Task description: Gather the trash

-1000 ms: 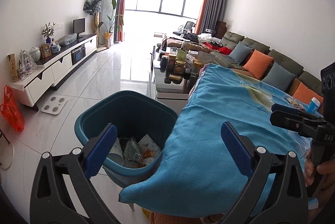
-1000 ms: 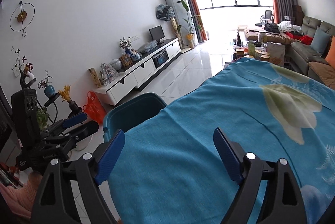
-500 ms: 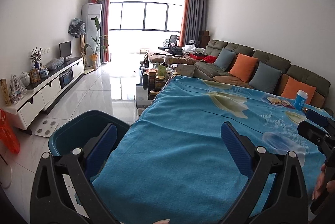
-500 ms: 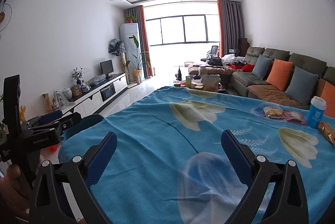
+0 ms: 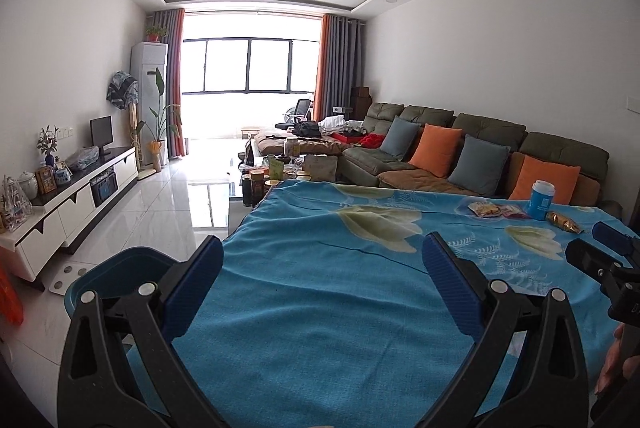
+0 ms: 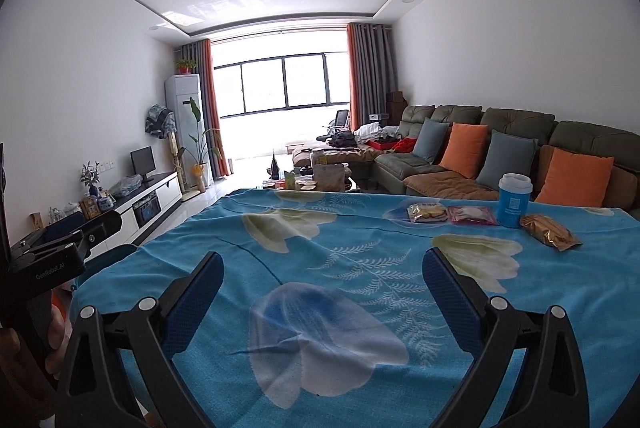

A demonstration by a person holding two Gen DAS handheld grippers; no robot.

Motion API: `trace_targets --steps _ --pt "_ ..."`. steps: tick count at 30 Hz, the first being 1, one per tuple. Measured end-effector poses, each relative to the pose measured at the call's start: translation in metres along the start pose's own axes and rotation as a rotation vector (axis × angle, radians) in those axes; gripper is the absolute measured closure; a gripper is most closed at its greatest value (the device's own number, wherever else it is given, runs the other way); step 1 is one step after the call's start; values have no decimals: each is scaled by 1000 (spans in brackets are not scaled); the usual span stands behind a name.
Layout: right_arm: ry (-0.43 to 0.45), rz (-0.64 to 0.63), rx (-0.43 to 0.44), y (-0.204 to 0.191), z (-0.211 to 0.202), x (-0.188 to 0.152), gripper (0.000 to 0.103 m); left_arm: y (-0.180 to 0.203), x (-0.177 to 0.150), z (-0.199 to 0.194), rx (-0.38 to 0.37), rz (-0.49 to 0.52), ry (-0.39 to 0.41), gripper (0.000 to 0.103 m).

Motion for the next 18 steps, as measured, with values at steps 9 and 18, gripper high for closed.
trace_targets --steps 9,18 --pt "17 21 -51 16 -5 1 7 25 3 -3 -18 58 31 5" --pt "25 43 -92 30 -8 3 7 36 5 -5 -41 78 47 5"
Point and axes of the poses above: each gripper's, at about its wrist camera, not at the fingertips, and z roughly the way its jaws point, y to its right, x to its top, the point moved 9 cm from there along z, roughly the way its jaws point, and after that the axes turned 15 degrees about -x, right-handed, at the moved point
